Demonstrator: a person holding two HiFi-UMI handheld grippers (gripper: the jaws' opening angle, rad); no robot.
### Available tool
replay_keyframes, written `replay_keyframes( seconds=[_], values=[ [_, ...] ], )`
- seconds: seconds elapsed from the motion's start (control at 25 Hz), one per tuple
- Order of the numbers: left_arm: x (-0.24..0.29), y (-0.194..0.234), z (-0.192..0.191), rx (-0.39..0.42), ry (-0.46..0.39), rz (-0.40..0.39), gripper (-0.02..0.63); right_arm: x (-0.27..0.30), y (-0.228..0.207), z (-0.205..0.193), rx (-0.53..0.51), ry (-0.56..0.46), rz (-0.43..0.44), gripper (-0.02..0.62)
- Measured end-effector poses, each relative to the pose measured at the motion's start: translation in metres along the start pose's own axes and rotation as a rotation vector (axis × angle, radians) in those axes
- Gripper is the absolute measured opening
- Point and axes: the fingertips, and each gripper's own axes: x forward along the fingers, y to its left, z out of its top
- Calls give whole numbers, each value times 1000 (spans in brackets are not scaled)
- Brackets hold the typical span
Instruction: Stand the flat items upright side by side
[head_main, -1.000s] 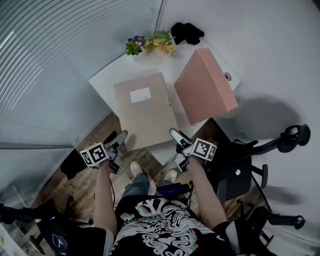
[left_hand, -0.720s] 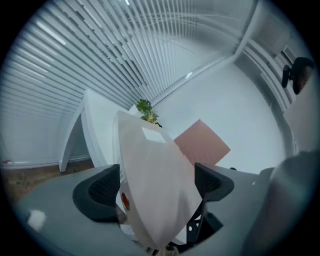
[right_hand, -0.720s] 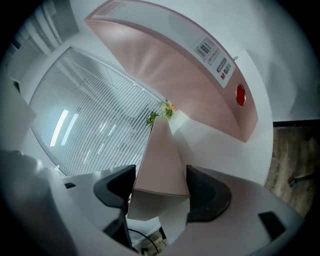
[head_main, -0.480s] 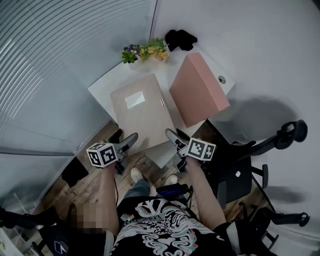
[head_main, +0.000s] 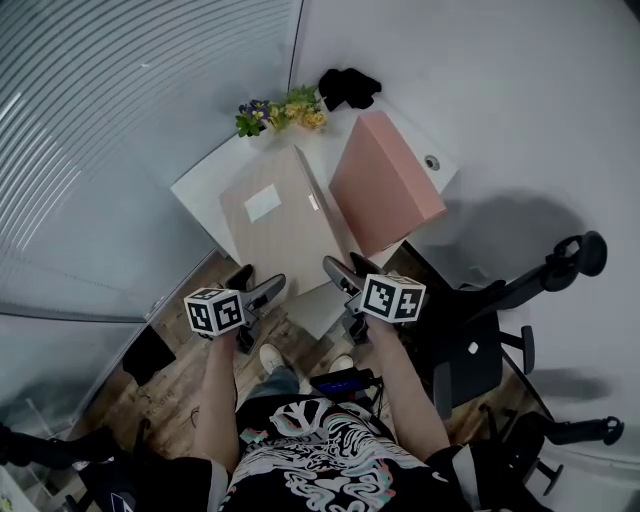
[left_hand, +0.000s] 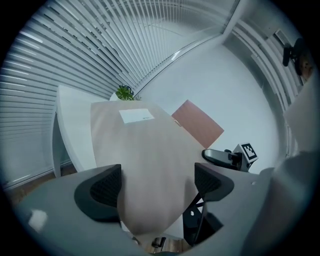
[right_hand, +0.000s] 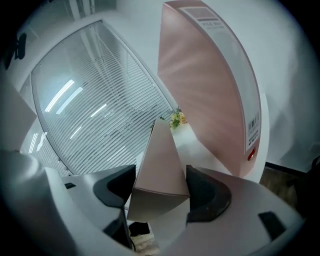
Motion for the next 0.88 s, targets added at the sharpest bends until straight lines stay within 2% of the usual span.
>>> replay_keyframes(
  seconds=[0.28,0.88],
  values=[
    [11,-10,0,32,27,-6,453,-7,14,10,-95,-3,-42,316],
    [29,-21,-2,35,62,-20,440,-21,33,26,-281,-21,-118,318]
  ],
)
